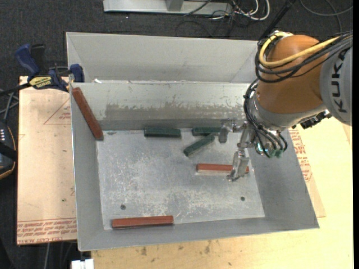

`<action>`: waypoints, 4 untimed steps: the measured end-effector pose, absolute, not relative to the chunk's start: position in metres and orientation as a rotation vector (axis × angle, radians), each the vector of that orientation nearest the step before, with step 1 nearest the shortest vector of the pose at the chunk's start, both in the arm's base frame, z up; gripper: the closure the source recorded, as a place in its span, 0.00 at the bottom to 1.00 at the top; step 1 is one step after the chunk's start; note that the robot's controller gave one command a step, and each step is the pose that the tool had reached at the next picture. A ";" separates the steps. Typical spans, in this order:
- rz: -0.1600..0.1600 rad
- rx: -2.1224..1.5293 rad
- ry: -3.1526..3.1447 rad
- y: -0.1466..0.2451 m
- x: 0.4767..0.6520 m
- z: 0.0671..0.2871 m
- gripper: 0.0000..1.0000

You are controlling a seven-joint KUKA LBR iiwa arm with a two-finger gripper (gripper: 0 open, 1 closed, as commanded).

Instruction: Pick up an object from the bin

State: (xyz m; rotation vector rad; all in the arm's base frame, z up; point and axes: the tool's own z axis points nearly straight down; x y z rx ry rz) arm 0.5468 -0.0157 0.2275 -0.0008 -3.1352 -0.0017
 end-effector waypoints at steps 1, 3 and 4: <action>-0.001 -0.001 -3.143 -0.016 0.548 0.231 0.00; -0.002 0.167 -3.138 -0.114 0.532 0.085 0.00; -0.002 0.168 -3.138 -0.114 0.532 0.085 0.00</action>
Offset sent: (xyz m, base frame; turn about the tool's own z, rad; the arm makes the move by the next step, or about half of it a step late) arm -0.0150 -0.0991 -0.1424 -0.1080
